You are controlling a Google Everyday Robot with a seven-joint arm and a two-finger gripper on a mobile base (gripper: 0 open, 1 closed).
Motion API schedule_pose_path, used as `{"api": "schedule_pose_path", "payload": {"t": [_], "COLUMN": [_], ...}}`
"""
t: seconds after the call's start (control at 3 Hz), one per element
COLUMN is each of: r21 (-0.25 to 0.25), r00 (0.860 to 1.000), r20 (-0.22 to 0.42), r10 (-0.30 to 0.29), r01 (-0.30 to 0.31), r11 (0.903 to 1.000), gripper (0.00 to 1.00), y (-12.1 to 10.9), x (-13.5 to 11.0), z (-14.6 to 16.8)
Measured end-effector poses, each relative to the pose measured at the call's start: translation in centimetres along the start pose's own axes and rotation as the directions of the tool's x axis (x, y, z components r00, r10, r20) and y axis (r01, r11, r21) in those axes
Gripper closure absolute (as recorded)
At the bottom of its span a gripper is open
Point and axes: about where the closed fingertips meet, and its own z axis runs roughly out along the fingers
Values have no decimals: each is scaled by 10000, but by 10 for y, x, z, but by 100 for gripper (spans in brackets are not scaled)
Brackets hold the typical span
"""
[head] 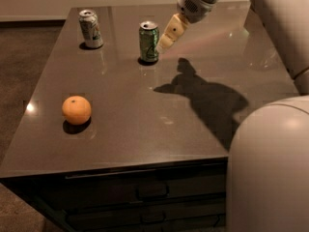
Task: Move green can near orange
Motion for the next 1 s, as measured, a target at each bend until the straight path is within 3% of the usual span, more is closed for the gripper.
{"api": "schedule_pose_path", "payload": {"t": [1.0], "r21": [-490], "r00": [9985], "r20": [553], "r10": [14], "r01": [13], "r11": [9988], "gripper": [0], "y": [8], "x": [-75], "z": [54]}}
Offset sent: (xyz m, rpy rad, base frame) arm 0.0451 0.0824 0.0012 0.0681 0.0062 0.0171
